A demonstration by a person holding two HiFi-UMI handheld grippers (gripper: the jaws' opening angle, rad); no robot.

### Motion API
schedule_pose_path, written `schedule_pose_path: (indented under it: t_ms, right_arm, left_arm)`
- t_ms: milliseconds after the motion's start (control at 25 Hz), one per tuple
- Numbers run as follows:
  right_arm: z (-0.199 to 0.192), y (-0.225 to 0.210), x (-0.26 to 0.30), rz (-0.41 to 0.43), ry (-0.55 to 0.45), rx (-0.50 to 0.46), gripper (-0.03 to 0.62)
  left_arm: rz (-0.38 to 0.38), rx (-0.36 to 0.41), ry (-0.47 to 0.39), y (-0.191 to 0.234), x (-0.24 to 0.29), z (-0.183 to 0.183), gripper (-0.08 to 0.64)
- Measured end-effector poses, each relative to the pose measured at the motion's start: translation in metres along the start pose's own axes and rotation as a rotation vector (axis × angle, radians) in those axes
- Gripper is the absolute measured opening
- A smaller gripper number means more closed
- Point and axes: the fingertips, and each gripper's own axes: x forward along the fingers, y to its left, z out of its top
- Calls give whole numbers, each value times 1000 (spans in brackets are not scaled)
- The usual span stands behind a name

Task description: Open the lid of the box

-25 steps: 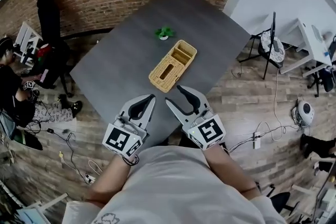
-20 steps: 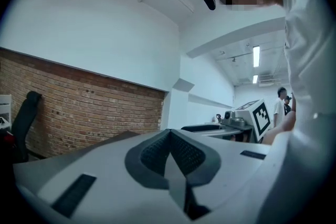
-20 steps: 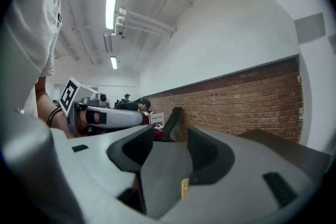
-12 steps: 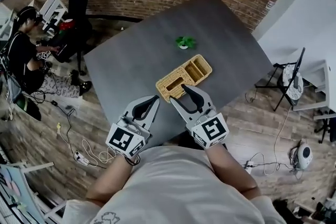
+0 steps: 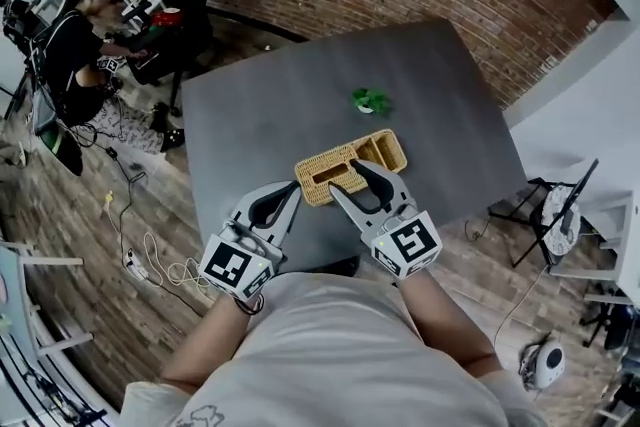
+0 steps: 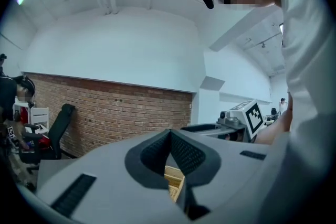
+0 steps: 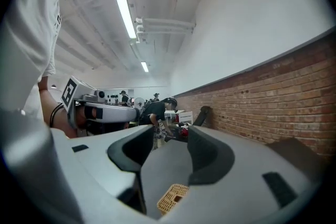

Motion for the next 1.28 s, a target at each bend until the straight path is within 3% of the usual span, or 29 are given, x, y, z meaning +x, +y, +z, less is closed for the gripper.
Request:
schedule_pose_path:
  t_ms: [400,800,1280]
  right_arm:
    - [-28,-2,15,176,85,-59,210]
    - [-82,-6,48,308,263,-117,218]
    - [-150,-9,70,400,413,-140,249]
  left_arm:
    - [140,-28,13,8,-5,-15,11]
    - [143,-74,90,31,0,-59,11]
    - [123,-183,152,61,10,-107,11]
